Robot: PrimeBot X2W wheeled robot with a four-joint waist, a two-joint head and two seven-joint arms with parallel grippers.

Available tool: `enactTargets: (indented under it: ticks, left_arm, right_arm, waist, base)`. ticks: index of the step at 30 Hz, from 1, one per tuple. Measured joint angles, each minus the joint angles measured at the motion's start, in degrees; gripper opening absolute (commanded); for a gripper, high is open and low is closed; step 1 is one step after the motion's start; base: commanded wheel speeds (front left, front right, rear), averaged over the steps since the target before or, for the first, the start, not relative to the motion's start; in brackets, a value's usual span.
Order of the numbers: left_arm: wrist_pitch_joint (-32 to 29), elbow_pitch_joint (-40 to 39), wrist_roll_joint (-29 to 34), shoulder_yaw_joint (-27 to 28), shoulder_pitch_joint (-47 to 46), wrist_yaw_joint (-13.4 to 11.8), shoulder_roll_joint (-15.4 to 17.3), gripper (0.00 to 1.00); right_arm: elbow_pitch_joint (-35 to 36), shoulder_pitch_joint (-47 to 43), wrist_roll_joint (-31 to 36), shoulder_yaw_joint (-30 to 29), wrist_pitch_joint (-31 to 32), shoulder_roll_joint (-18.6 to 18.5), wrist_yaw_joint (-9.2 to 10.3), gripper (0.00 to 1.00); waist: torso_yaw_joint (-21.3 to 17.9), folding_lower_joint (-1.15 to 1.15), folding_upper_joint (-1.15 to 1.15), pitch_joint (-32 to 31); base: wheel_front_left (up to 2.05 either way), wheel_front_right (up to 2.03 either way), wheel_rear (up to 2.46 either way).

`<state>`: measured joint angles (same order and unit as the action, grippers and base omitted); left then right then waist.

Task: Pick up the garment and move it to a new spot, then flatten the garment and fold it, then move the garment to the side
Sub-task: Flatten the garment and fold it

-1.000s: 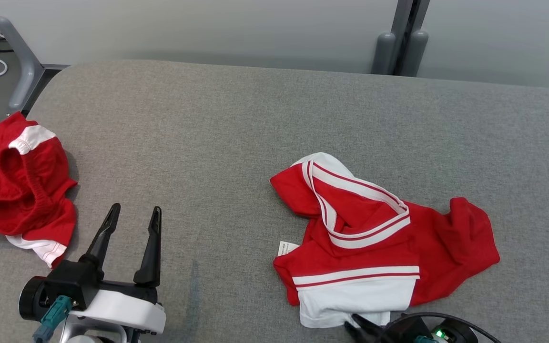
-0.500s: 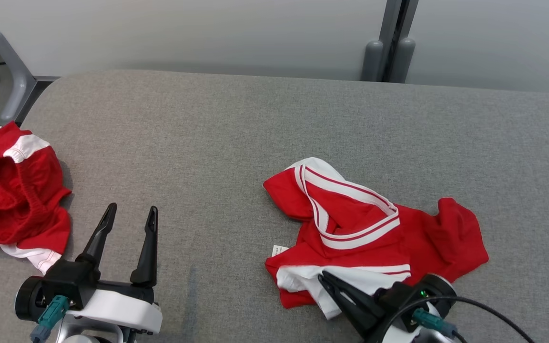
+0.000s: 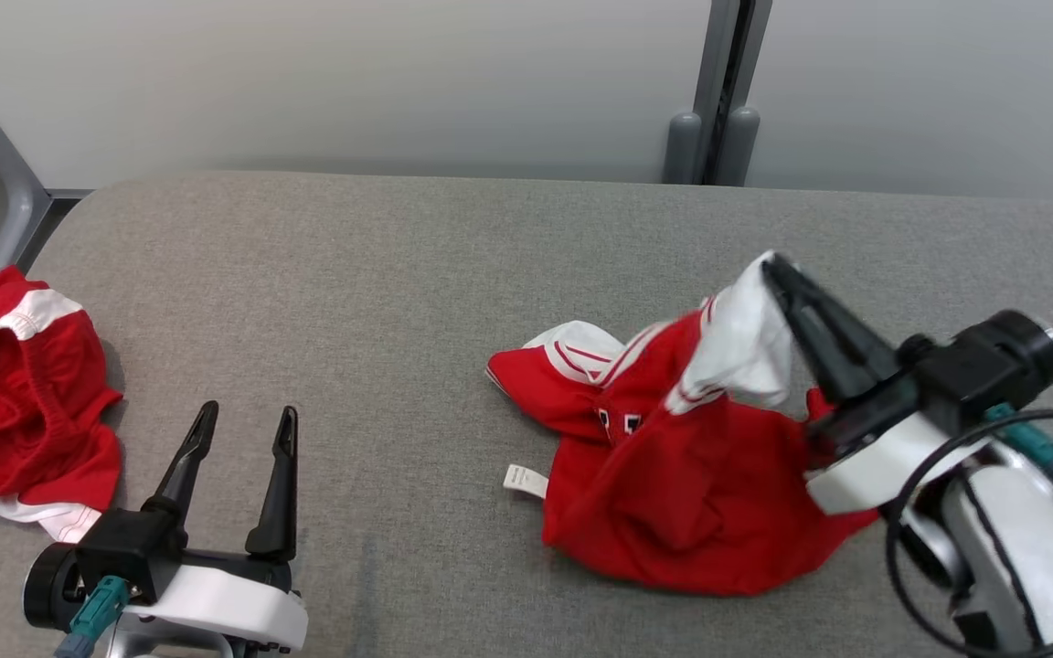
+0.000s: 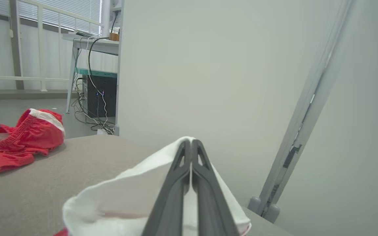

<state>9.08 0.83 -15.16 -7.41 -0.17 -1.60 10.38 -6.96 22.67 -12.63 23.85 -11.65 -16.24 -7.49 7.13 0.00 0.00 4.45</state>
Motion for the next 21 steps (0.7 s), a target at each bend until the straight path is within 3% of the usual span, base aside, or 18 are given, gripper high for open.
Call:
enactTargets:
  ticks: [12, 17, 21]
  left_arm:
    - [0.1, -1.0, -0.3, -0.7, -1.4, -0.1, 0.2, 1.0]
    - [0.6, -0.9, -0.4, -1.0, -2.9, 0.0, 0.1, 1.0]
    - [1.0, -0.4, -0.5, -1.3, -3.8, 0.1, 0.2, 1.0]
  right_arm:
    - [-8.9, 2.6, 1.8, -18.4, -1.6, -4.0, 0.0, 0.0]
    - [-15.2, -0.6, 1.9, -26.5, -2.5, -4.2, -0.01, 0.0]
    - [-19.8, -2.6, 1.9, -29.3, -2.9, -3.7, -0.01, 0.0]
  waist:
    - [-1.9, 0.0, 0.0, 3.0]
    - [-2.5, 0.0, 0.0, 5.3]
    - [-2.9, 0.0, 0.0, 6.5]
  base:
    - [0.0, 0.0, 0.0]
    - [0.0, 0.0, 0.0]
    - [0.0, 0.0, 0.0]
